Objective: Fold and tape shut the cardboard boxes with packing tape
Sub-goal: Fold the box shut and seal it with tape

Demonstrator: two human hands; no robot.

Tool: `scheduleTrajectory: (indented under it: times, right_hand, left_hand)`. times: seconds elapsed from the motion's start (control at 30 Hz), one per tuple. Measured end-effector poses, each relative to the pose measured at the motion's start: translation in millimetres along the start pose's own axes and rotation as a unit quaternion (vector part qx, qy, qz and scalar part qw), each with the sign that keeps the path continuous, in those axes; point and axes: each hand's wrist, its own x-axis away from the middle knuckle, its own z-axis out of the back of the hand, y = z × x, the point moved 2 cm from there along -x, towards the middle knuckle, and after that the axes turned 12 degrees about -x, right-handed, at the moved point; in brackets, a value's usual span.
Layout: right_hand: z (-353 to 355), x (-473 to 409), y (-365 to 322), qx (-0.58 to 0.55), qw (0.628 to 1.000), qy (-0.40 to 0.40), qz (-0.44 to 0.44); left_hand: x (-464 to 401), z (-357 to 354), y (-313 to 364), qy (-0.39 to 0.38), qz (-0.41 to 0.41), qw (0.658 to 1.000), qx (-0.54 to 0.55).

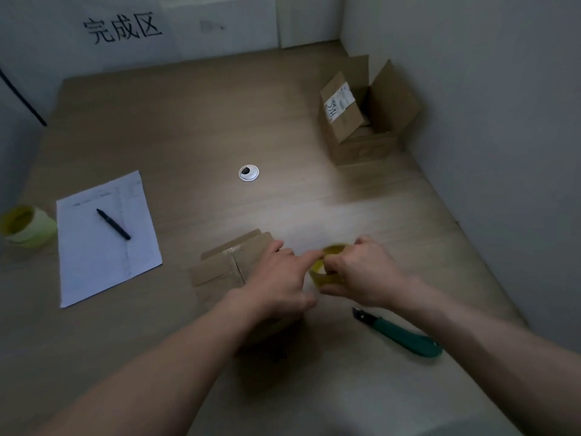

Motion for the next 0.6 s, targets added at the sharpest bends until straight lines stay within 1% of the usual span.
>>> scheduleTrajectory:
  times: [0.07,0.17,0.27,0.3,0.37,0.4,0.43,0.47,0.5,0.53,0.57,0.6]
  right_hand:
    - [-1.7,1.3,0.3,-0.014,1.000,0.021,0.012]
    - [-4.5,2.0,0.1,-0.029,0.997,0.063,0.016]
    - [-10.4,12.7,2.3,-0.072,0.993,0.080,-0.042]
    - [-14.2,23.4,4.3,-0.103,0.987,0.105,-0.066]
    - [-24.5,58.1,13.0,-0.162,0.960,0.189,-0.129]
    - [-32.9,79.7,19.5,-0.165,0.946,0.218,-0.176]
    - [-43.5,101.5,26.2,-0.157,0.936,0.208,-0.236]
    - [-54.6,120.1,31.4,-0.141,0.930,0.161,-0.300]
    - [-66.3,135.2,34.6,-0.121,0.924,0.092,-0.352]
    - [-77.4,146.1,35.6,-0.105,0.919,0.028,-0.379]
    - [-86.2,152.7,36.0,-0.101,0.919,-0.004,-0.381]
    - [-91.9,156.1,36.1,-0.107,0.921,-0.007,-0.375]
  left_hand:
    - [-11.7,4.8,-1.1,-0.027,0.003,0.999,-0.018]
    - [-25.6,10.6,-3.2,-0.080,0.022,0.997,-0.009]
    - [-30.3,11.5,-0.8,-0.075,0.060,0.995,0.014]
    - [-29.2,10.6,-0.2,-0.066,0.070,0.995,0.023]
    - [-27.3,8.9,-1.1,-0.047,0.092,0.993,0.058]
    - [-26.9,9.5,-2.2,-0.041,0.106,0.990,0.084]
    - [-26.6,10.1,-3.3,-0.037,0.119,0.986,0.108]
    - [-26.8,10.8,-3.6,-0.034,0.126,0.983,0.125]
    - [-27.6,11.6,-3.1,-0.033,0.130,0.982,0.134]
    - [-28.5,12.4,-2.0,-0.033,0.132,0.981,0.136]
    - [-29.3,12.9,-0.9,-0.032,0.135,0.981,0.137]
    - [-29.3,13.0,-0.2,-0.031,0.138,0.980,0.141]
